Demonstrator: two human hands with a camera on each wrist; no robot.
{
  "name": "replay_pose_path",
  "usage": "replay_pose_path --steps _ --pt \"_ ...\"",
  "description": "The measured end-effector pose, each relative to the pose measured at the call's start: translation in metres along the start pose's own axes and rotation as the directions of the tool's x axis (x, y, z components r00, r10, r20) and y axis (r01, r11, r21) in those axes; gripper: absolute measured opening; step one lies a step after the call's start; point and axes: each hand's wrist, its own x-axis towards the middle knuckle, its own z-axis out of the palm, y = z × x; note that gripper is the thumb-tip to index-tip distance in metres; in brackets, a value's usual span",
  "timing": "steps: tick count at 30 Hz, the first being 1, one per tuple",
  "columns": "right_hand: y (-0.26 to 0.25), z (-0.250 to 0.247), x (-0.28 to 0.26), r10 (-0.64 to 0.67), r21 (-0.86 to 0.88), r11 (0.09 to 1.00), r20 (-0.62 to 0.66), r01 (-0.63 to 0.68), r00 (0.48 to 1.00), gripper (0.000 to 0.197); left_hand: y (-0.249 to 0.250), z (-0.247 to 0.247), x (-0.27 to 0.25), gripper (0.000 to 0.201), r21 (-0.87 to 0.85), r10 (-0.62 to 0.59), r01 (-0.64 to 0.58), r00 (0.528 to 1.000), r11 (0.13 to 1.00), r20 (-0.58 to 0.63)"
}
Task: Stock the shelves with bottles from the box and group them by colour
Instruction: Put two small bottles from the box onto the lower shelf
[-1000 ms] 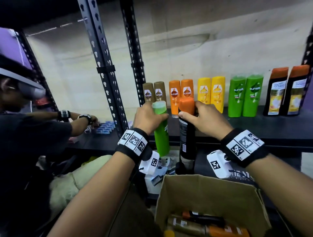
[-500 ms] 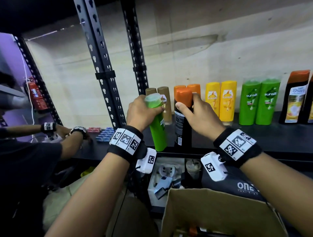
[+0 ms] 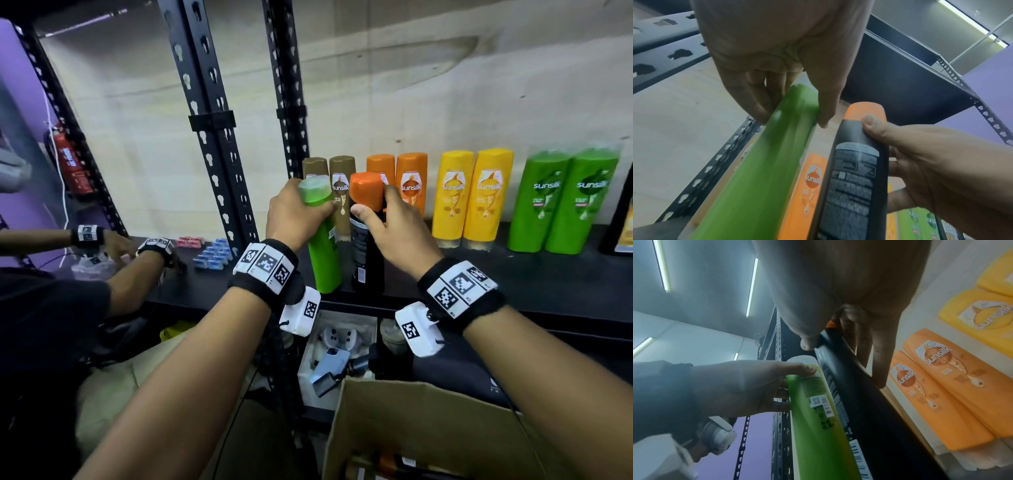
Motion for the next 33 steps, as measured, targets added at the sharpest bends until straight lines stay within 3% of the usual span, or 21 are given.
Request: replay_pose_path --steps 4,7,12,18,33 --pt "0.004 0.009 0.002 -0.031 0.04 0.999 -0.038 0.033 0.999 0.048 -0.012 0.017 -0.009 0.049 -0.035 0.024 -0.025 0.999 0.999 -0.028" --pt "0.01 0.018 0.0 -0.043 0.083 0.995 -0.042 0.046 0.998 0.05 -0.029 0.031 -0.02 0.046 -0.025 -0.017 0.017 1.0 1.0 0.025" --pt "0.033 0.032 -0.024 0.024 0.146 0.989 0.083 -0.036 0.996 0.059 -0.06 0.052 -0.047 0.047 -0.01 -0.095 0.098 0.986 0.995 0.138" --pt "0.052 0.055 -0.063 0.088 0.138 0.985 0.09 -0.1 0.992 0.063 -0.078 0.068 -0.07 0.044 -0.014 -0.157 0.162 0.972 0.987 0.176" --pt "0.051 0.064 -0.061 0.119 0.15 0.98 0.071 -0.129 0.99 0.055 -0.085 0.07 -0.055 0.05 0.012 -0.16 0.162 0.964 0.987 0.21"
